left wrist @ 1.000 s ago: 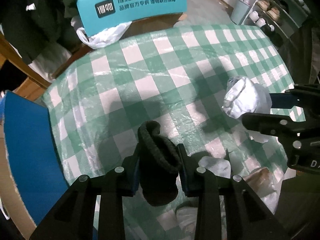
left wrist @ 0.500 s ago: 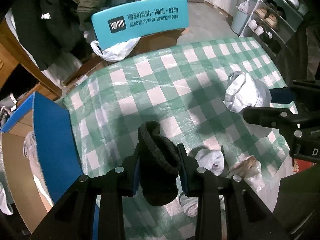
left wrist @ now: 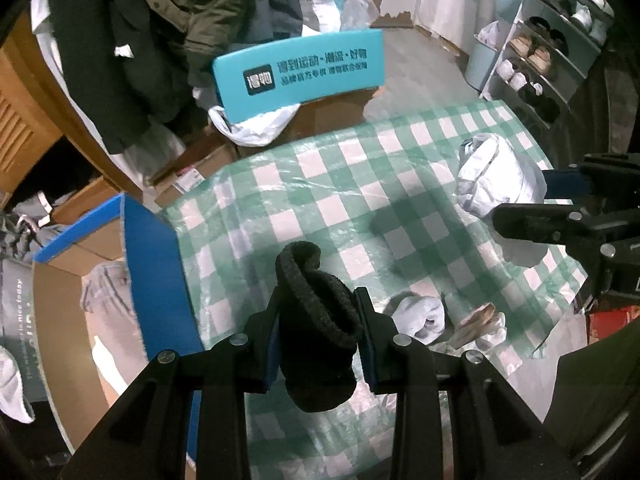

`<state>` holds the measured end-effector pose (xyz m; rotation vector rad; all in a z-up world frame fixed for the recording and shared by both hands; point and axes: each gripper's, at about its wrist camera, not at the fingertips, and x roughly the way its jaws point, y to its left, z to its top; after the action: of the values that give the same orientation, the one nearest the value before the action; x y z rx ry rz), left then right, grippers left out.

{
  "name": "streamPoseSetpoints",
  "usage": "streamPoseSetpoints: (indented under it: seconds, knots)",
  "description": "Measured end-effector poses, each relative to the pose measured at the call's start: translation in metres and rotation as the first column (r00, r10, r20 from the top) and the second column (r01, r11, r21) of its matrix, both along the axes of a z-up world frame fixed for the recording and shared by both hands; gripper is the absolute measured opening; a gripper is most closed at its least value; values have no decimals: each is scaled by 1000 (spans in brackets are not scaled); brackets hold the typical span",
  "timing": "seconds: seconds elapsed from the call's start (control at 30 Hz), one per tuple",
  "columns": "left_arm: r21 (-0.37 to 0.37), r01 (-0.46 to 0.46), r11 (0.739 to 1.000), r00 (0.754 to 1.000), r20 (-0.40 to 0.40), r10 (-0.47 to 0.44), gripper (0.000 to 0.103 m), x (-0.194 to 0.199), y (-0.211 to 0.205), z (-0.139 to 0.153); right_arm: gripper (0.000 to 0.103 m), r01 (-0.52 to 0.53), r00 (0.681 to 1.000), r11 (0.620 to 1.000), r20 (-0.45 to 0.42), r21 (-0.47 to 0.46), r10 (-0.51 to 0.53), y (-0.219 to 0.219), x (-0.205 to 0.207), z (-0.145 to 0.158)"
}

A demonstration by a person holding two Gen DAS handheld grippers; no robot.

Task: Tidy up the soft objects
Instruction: 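Lift the black sock and white bag and carry them toward the box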

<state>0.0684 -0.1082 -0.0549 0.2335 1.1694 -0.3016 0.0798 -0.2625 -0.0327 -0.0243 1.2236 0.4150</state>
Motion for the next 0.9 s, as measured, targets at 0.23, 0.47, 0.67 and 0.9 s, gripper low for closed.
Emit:
streamPoseSetpoints:
  seconds: [0.23,0.47,0.67,0.9]
  knots:
    - [-5,-2,1000,999,34,2,32,-8,13,17,44,-25,999,1000,28,10,25,10,-3,14]
    - [4,-7,1000,998,66,7,32,-15,27,27,44,-50,998,999,37,16,50,25,-3,21]
    - [-11,-26,1000,997,70,27,32,-18,41,32,44,-74,997,997,39,18,73,41,-2,25]
    - [-18,-54,998,995,82,55,33,-22,60,37,44,-108,993,994,39,30,107,65,-1,29]
